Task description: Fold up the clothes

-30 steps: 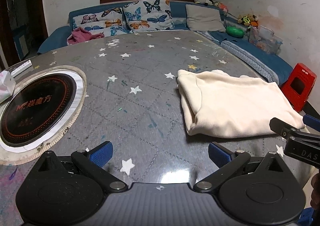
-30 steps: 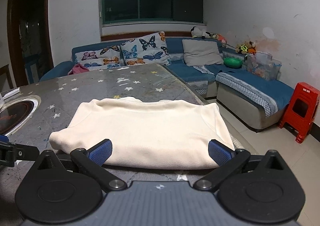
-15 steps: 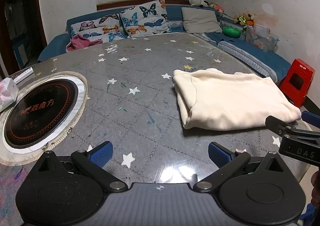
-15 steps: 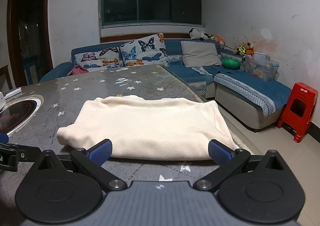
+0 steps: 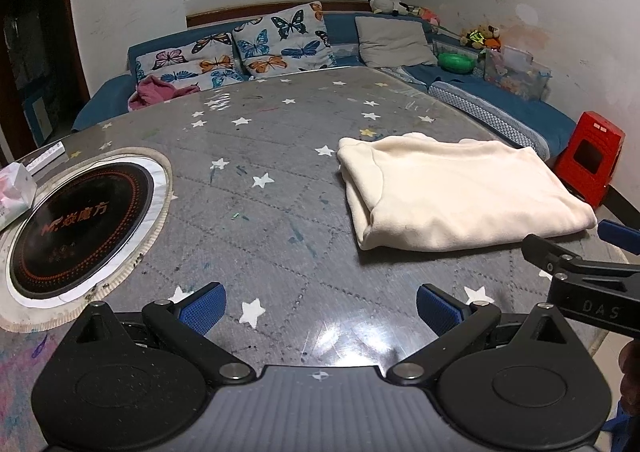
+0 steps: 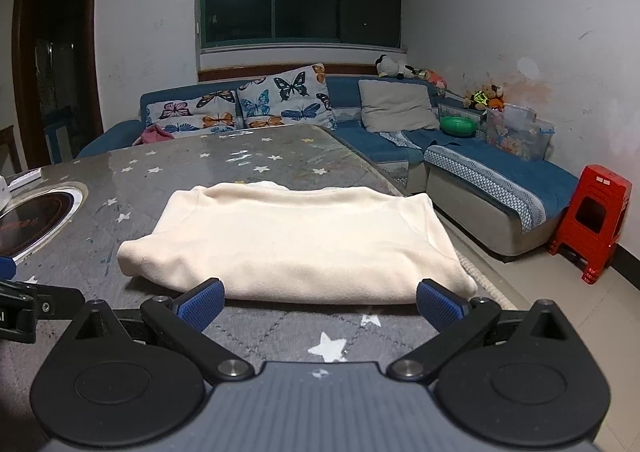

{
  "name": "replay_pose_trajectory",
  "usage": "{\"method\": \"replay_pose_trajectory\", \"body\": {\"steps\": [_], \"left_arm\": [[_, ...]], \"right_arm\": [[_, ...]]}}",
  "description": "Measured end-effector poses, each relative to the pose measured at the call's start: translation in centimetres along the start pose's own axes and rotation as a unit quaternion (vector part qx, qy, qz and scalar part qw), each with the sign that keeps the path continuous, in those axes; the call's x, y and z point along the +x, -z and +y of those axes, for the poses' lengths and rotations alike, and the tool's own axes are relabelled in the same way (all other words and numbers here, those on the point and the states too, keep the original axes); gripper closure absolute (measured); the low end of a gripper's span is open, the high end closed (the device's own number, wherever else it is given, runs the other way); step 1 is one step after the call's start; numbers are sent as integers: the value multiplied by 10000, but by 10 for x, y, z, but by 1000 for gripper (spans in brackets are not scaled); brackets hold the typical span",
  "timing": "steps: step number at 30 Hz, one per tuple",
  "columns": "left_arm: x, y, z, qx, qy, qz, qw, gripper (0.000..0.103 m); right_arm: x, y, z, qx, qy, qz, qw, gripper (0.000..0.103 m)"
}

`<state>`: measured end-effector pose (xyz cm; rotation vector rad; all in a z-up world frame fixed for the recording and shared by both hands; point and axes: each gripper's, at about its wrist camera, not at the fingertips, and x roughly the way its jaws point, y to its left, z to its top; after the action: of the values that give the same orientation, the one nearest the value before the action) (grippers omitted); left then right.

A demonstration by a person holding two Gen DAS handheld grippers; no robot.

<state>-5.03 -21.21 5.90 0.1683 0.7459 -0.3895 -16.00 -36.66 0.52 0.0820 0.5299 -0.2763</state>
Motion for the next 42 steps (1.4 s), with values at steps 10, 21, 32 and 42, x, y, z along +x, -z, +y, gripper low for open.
{"method": "replay_pose_trajectory", "body": {"steps": [10, 21, 32, 42], "left_arm": [[1, -1, -6, 97, 11, -7, 10000, 0], [5, -2, -13, 263, 50, -49, 9996, 0], [16, -9, -18, 359, 4, -41, 9993, 0], [22, -11, -23, 432, 7, 19, 9991, 0]], "right_arm": [[1, 1, 1, 0, 12, 28, 10000, 0], [6, 4, 1, 30, 55, 125, 9999, 0], [14, 3, 3, -51, 103, 258, 9996, 0], [18, 5, -2, 44, 144, 317, 9994, 0]]}}
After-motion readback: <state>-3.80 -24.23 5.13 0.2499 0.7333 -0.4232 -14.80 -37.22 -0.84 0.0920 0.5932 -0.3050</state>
